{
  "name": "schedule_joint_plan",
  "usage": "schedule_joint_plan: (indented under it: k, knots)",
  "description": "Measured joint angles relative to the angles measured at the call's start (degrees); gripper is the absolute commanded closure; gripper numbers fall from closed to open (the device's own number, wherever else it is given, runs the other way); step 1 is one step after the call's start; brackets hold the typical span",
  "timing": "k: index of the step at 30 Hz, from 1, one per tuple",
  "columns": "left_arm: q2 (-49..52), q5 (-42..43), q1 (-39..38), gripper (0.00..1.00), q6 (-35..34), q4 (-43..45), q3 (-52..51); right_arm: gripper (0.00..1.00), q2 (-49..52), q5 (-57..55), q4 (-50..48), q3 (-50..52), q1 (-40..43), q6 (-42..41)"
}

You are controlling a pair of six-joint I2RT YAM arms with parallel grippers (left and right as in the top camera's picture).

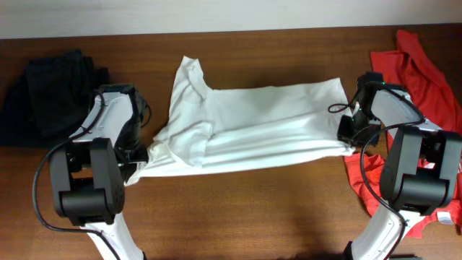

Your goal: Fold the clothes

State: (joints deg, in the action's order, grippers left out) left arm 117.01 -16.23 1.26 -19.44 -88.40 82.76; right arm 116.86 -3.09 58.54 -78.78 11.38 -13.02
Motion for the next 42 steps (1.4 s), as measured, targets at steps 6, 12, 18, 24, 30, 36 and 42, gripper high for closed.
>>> schedule_joint_plan:
  k: [6,12,18,24,30,36,42]
  knots:
    - [0.02,-0.28,0.76,1.00,-1.66,-1.11,0.00,0.96,0.02,0.11,7.04,0.92,1.27,-2.01]
    - [-0.63,0.11,0.96,0.53,-0.96,2.86,0.00,0.30,-1.64,0.04,7.50,0.00,1.73,-2.82]
    - [-7.13,2.86,1.51,0.36,2.99,7.04,1.11,0.29,-5.11,0.11,12.68,-9.40,2.27,-2.64]
    - [-8.48,15.85,1.51,0.27,12.24,20.81,6.56,0.29,-5.49,2.19,15.63,-14.95,2.27,-0.17]
    - [-8.13,29.62,1.42,0.27,16.09,42.40,7.21,0.29,-5.49,4.98,17.16,-15.34,2.27,2.34]
    - [-0.74,35.58,-0.20,0.21,17.07,57.44,7.96,0.29,-5.49,5.64,18.25,-15.41,2.27,2.75]
    - [7.52,38.29,-1.97,0.23,17.07,69.88,7.96,0.29,-5.49,5.77,18.86,-15.45,2.27,2.73]
